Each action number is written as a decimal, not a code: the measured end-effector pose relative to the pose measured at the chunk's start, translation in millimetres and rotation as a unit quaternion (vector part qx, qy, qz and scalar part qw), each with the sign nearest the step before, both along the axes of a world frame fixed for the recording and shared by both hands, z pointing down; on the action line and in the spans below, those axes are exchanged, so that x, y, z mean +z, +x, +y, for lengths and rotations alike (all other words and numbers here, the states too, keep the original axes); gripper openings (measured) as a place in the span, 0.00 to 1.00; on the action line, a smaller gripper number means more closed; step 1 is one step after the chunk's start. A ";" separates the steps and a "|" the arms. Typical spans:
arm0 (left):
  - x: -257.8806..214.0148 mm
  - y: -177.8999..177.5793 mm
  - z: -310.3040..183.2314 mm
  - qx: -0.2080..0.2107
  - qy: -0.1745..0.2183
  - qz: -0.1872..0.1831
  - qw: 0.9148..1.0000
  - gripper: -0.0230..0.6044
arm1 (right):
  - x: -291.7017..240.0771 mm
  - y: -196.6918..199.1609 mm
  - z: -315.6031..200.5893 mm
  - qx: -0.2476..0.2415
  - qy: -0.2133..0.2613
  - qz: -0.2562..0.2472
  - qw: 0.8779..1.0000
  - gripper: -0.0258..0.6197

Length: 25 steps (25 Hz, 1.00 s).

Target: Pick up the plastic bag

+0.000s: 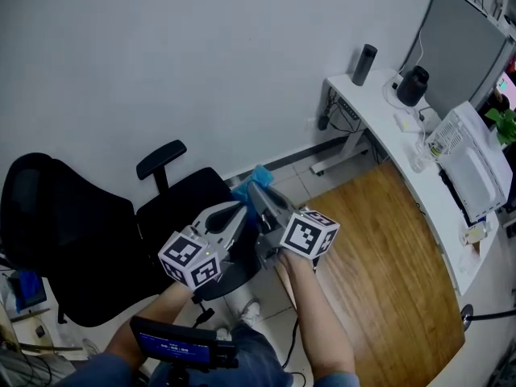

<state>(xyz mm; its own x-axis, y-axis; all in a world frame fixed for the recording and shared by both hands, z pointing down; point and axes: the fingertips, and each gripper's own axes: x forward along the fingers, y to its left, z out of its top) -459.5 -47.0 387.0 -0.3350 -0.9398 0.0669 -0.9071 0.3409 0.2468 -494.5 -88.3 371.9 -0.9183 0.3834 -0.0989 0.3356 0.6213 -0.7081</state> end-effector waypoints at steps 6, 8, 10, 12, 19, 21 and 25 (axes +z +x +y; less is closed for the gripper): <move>-13.6 -6.4 -22.1 0.005 0.001 -0.007 1.000 0.07 | -13.6 3.2 -29.9 0.015 0.019 -0.002 1.000 0.05; -18.9 -1.6 -31.6 0.017 0.003 -0.011 1.000 0.07 | -20.1 14.7 -42.7 0.030 0.019 -0.009 0.999 0.05; -23.5 5.5 -40.6 0.030 0.009 -0.015 0.999 0.07 | -24.5 28.1 -53.2 0.041 0.024 -0.012 0.999 0.05; -27.5 15.3 -49.1 0.043 0.015 -0.018 0.999 0.07 | -26.3 42.7 -61.5 0.050 0.032 -0.012 0.998 0.05; -48.6 56.5 -78.4 0.111 0.035 -0.023 0.993 0.05 | -33.6 101.9 -89.1 0.104 0.040 -0.007 0.994 0.05; -52.2 69.0 -83.6 0.129 0.039 -0.025 0.991 0.05 | -33.1 120.0 -93.8 0.124 0.048 0.000 0.991 0.05; -56.2 96.1 -90.3 0.161 0.043 -0.027 0.986 0.05 | -30.0 155.5 -104.4 0.165 0.065 0.017 0.984 0.05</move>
<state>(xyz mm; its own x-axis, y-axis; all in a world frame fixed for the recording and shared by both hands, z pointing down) -363.5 -137.3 330.8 -0.0193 -0.9994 -0.0274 -0.9776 0.0131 0.2100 -339.0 -192.7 341.9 -0.9967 0.0721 -0.0367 0.0792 0.7781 -0.6231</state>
